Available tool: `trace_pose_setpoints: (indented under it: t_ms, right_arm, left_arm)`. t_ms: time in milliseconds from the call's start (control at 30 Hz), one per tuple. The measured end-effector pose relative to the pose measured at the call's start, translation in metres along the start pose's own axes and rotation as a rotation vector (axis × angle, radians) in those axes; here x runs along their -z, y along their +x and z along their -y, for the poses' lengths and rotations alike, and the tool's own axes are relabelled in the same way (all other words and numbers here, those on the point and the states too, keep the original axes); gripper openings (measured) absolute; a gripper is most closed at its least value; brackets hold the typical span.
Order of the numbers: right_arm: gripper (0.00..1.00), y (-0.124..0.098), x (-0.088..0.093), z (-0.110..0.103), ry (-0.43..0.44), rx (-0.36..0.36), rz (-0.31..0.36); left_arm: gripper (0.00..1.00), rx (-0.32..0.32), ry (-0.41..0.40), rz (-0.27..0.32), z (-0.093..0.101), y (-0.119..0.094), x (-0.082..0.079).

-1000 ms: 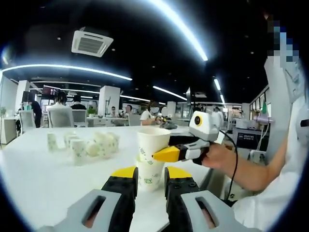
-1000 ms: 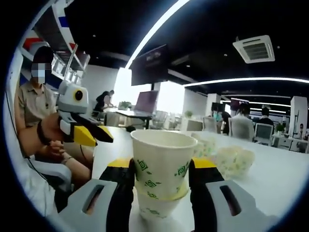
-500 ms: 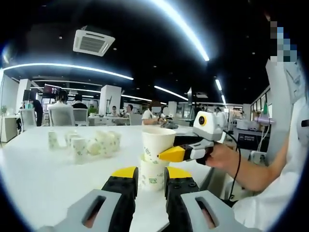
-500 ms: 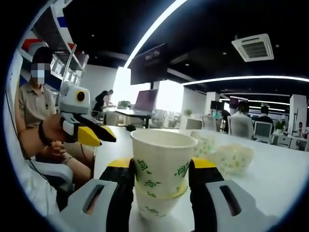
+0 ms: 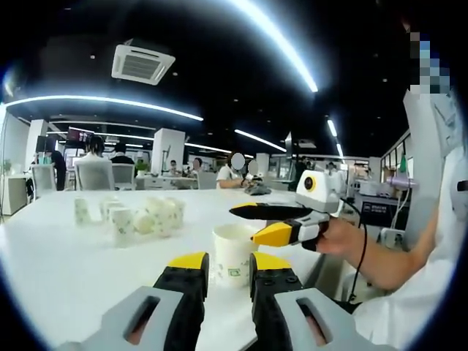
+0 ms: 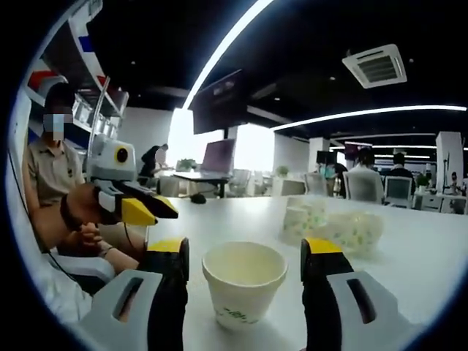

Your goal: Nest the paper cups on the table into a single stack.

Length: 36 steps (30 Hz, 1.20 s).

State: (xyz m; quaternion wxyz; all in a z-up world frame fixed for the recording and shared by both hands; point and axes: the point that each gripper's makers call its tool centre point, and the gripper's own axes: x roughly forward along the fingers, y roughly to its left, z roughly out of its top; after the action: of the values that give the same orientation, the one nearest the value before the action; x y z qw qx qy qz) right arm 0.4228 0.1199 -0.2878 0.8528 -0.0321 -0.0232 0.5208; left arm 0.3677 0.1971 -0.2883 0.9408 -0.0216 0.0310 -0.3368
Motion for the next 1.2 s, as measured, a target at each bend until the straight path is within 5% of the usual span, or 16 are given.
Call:
trace_pose_setpoints:
  t_ms: [467, 700, 867, 1200]
  right_arm:
    - [0.63, -0.011, -0.003, -0.007, 0.022, 0.01, 0.027]
    - [0.63, -0.018, -0.007, -0.012, 0.015, 0.017, 0.041]
    - [0.63, -0.025, -0.011, -0.01, 0.014, 0.03, 0.052]
    - [0.63, -0.037, -0.017, -0.007, 0.004, 0.048, 0.064]
  left_arm:
    - [0.26, -0.037, 0.003, 0.05, -0.011, 0.002, -0.001]
    - [0.38, -0.107, 0.031, 0.02, -0.042, 0.01, 0.0]
    - [0.38, -0.139, 0.074, 0.012, -0.063, 0.026, -0.006]
    - [0.39, -0.218, 0.102, 0.001, -0.136, 0.064, -0.029]
